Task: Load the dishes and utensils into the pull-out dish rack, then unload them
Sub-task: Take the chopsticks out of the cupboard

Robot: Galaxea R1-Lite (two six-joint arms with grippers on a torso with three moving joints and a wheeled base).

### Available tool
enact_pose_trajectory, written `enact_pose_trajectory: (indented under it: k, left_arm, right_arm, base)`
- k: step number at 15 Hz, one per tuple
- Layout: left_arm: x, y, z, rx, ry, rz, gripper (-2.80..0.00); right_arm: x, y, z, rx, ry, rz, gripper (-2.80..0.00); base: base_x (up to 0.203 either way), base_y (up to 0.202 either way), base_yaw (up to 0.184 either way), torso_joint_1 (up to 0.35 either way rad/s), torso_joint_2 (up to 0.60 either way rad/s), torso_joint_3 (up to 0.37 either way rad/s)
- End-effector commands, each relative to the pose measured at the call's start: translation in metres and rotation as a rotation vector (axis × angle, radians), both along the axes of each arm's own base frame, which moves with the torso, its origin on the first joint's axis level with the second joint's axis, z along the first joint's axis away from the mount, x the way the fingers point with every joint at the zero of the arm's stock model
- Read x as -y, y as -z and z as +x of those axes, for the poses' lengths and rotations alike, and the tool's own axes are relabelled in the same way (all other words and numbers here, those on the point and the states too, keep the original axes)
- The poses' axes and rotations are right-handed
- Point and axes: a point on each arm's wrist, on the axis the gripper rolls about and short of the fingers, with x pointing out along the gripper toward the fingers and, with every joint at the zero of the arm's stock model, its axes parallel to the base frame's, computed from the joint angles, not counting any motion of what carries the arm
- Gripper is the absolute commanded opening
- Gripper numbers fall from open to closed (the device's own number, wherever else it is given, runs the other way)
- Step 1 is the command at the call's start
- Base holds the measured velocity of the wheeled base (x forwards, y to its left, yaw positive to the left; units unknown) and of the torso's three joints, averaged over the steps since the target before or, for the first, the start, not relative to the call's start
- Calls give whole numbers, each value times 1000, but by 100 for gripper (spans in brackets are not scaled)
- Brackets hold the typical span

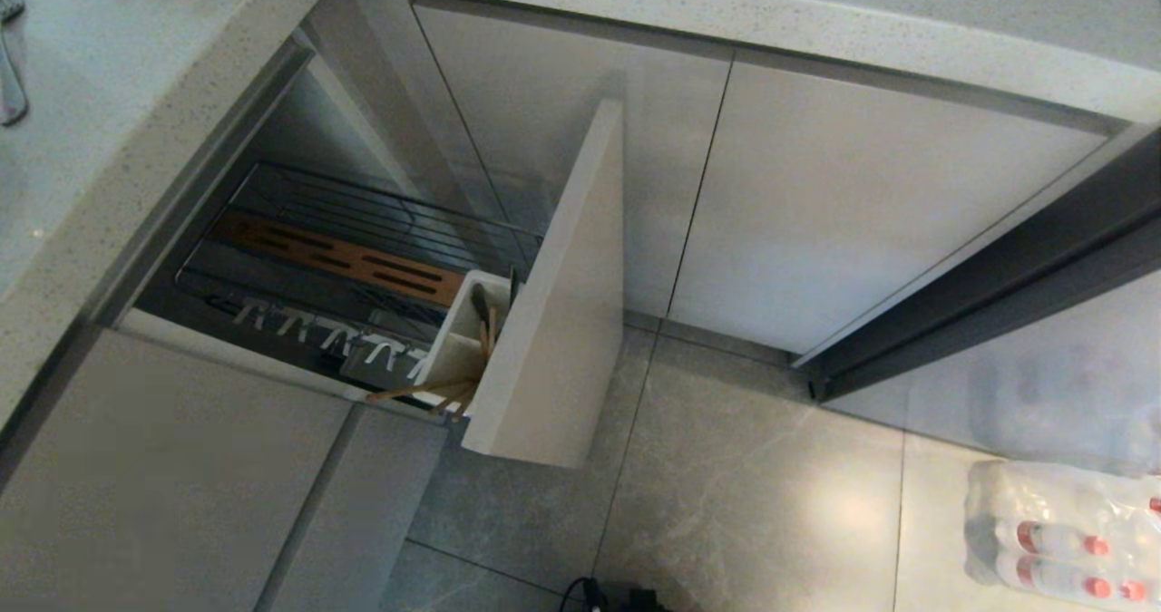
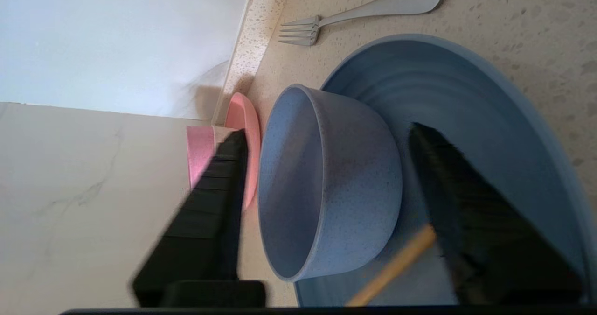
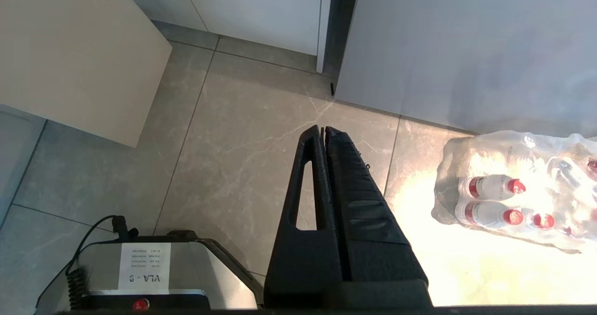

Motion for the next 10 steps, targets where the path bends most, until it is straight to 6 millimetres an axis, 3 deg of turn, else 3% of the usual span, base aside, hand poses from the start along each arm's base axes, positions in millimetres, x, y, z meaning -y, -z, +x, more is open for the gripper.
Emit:
enact_pose_trajectory:
  k: [1, 5, 9, 10]
  left_arm:
    - [2, -2, -1, 6, 3, 15, 0]
    - [8, -13, -6, 33, 22, 0, 0]
    - [26, -37, -15, 94, 58, -101, 0]
    - [33, -46, -19, 111, 83, -131, -149]
  right_arm:
    - [0, 0, 0, -1, 0, 0, -280]
    - [0, 0, 0, 0, 0, 0, -280]
    - [0, 0, 0, 0, 0, 0, -280]
    - [0, 0, 0, -1, 0, 0, -280]
  base:
    - [0, 0, 0, 0, 0, 0]
    - [0, 0, 0, 0, 0, 0]
    - [0, 0, 0, 0, 0, 0]
    - [0, 0, 0, 0, 0, 0]
